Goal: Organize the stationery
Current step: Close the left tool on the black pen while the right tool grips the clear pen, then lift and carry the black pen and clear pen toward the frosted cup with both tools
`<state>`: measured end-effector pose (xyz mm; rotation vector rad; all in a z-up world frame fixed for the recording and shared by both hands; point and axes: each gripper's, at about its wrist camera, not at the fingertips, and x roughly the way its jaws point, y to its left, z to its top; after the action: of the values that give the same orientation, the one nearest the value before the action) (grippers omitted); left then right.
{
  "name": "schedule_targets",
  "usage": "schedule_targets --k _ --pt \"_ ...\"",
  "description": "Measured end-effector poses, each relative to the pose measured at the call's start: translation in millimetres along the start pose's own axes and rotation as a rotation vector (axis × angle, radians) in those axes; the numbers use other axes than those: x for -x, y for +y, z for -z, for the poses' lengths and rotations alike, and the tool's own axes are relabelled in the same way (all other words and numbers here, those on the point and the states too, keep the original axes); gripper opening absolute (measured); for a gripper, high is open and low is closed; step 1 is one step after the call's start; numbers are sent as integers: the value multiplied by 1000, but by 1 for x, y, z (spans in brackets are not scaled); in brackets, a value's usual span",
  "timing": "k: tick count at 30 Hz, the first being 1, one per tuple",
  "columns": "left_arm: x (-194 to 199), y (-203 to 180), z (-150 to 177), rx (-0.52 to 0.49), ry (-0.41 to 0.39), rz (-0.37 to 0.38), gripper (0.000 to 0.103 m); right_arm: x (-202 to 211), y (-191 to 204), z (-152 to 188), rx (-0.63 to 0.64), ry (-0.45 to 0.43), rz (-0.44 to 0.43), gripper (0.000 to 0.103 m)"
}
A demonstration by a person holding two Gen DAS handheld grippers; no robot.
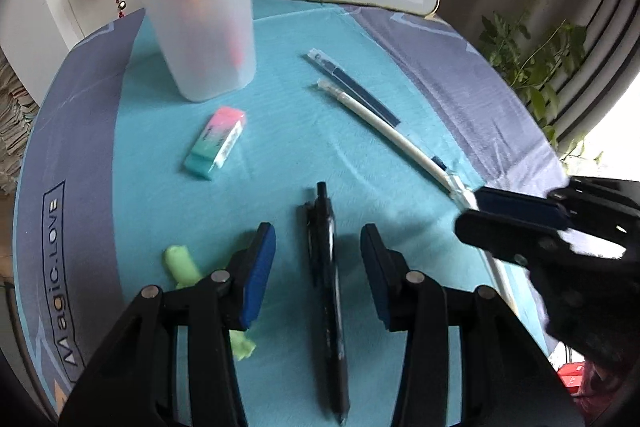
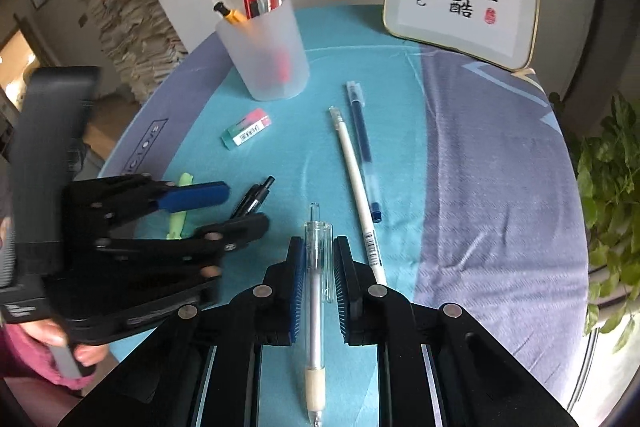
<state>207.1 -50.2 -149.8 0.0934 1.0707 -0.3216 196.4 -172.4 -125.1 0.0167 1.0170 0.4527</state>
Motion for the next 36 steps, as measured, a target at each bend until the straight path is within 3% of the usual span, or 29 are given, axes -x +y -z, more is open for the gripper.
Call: schedule_targets --k 7,9,12,20,36 --pt "-7 -7 -11 -24 1 -55 39 9 -2 0 -9 -30 -26 15" --pt "-7 -8 -12 -29 -6 -54 14 10 -2 -1 -12 -36 -30 15" --pt "-7 -5 -13 -14 -6 -40 13 11 -3 -1 -16 -42 -32 15" --pt "35 -1 -12 -4 -133 -26 13 21 -4 -1 -29 -70 -28 15" --pt "96 -1 -4 11 -271 -29 13 58 19 -4 9 -163 -38 15"
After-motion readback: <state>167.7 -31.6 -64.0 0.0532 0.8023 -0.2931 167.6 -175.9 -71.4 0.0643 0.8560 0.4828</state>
